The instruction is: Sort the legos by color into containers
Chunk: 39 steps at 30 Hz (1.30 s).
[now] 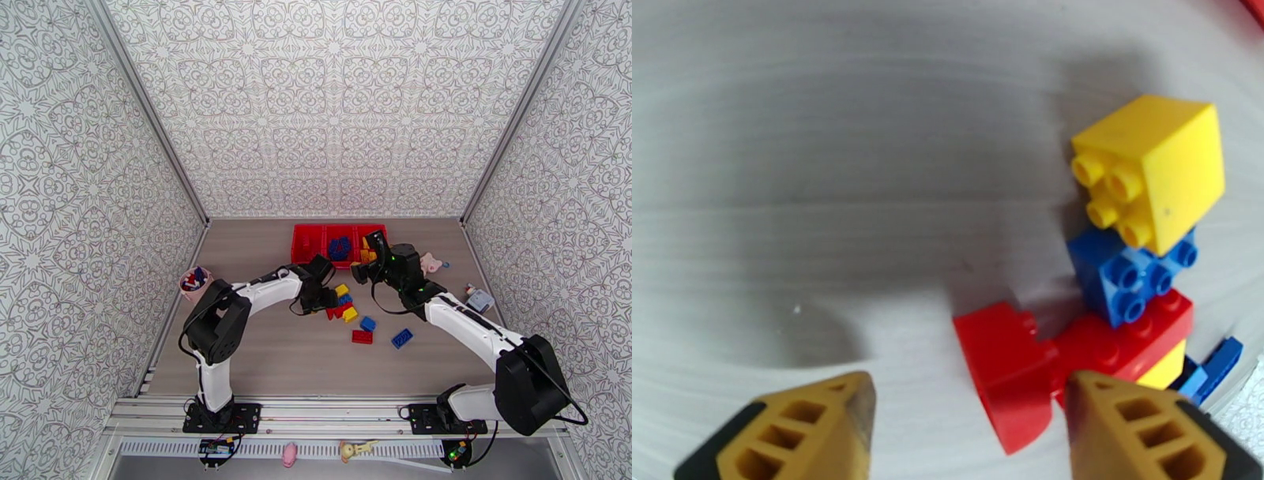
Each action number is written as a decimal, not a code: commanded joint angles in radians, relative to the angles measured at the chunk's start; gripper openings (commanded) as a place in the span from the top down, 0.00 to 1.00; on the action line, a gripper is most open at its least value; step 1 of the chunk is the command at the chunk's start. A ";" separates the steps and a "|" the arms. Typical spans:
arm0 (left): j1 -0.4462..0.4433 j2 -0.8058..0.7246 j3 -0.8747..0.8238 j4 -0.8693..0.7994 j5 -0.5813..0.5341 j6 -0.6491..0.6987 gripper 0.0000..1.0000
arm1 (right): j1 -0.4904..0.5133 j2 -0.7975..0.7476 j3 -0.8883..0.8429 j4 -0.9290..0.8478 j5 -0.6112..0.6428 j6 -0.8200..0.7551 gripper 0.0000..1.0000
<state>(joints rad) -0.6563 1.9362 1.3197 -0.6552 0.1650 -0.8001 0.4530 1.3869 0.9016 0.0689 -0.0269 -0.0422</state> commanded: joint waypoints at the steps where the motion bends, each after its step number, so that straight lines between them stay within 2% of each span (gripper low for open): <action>1: 0.007 0.027 0.035 -0.018 0.015 0.015 0.39 | -0.007 0.005 -0.003 -0.013 -0.003 0.004 0.00; 5: 0.008 0.036 0.036 -0.022 0.006 0.016 0.41 | -0.008 0.003 -0.005 -0.013 -0.004 0.007 0.00; 11: 0.009 0.037 0.029 -0.038 -0.008 0.014 0.50 | -0.010 0.001 -0.006 -0.015 -0.007 0.010 0.00; 22: 0.008 0.009 0.016 -0.050 -0.047 0.015 0.73 | -0.013 0.002 -0.009 -0.002 -0.021 0.022 0.00; 30: 0.014 -0.063 -0.009 -0.016 -0.096 0.019 0.79 | -0.014 -0.020 -0.007 -0.008 -0.043 0.024 0.00; 39: 0.080 -0.196 -0.069 0.154 -0.130 0.036 0.81 | -0.013 -0.034 0.012 0.012 -0.201 0.034 0.01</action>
<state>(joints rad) -0.6060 1.7786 1.2598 -0.5838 0.0731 -0.7822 0.4450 1.3758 0.9016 0.0677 -0.1425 -0.0231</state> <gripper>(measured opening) 0.257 0.995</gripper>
